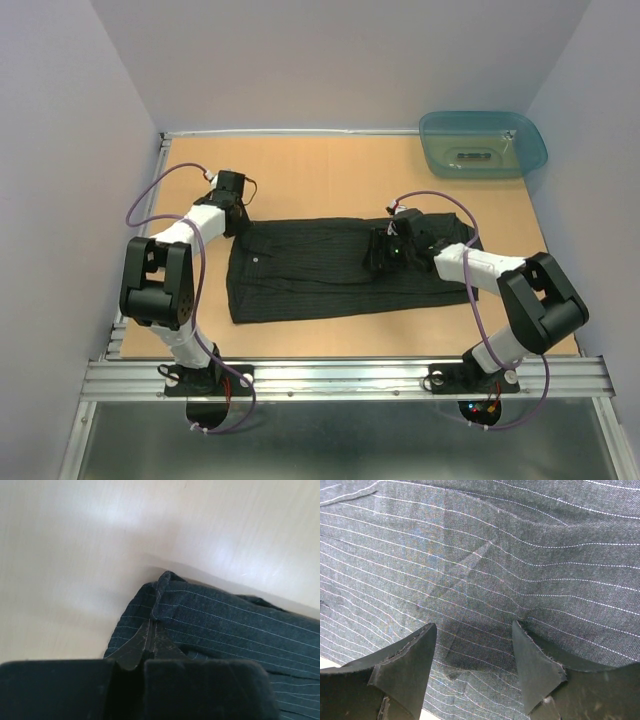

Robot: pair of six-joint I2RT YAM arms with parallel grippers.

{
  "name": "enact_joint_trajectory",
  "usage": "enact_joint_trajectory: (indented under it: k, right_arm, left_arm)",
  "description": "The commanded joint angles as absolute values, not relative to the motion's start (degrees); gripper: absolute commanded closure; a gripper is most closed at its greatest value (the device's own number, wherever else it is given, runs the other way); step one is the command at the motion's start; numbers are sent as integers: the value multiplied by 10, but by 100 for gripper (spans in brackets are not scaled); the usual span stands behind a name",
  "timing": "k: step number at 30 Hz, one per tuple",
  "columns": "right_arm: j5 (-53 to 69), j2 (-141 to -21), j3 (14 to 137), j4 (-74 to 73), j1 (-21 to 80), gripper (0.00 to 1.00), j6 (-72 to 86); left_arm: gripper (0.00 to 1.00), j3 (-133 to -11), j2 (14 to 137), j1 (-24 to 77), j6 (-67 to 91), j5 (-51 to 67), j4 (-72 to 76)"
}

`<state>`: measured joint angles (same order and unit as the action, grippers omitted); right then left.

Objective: Fold and stack the long sleeve shirts
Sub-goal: Fold the shirt

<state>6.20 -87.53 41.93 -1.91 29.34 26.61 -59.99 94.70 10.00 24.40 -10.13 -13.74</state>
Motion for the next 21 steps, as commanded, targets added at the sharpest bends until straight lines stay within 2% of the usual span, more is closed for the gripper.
enact_joint_trajectory:
  k: [1,2,5,7,8,9,11,12,16,21]
  right_arm:
    - [54,-865,408,-38,299,32,263]
    - [66,-860,410,-43,300,32,258]
    - [97,-854,423,-53,299,32,251]
    - [107,-840,431,-60,299,32,250]
    - [107,-834,442,-68,299,32,249]
    - [102,-828,448,-73,299,32,250]
    - [79,-814,474,-97,295,32,250]
    - [77,-809,484,-102,291,32,251]
    - [99,-800,523,-107,241,32,270]
    - [165,-867,595,-62,222,34,304]
  left_arm:
    - [100,-610,962,95,209,-122,-184]
    - [100,-608,968,95,208,-122,-185]
    - [89,-608,978,95,205,-121,-186]
    - [76,-613,977,95,206,-116,-186]
    - [70,-614,971,95,206,-113,-186]
    - [53,-619,966,95,206,-109,-185]
    - [31,-629,941,95,207,-105,-186]
    - [27,-634,931,96,207,-102,-188]
    - [24,-654,869,101,216,-83,-200]
    - [25,-629,798,133,252,-12,-126]
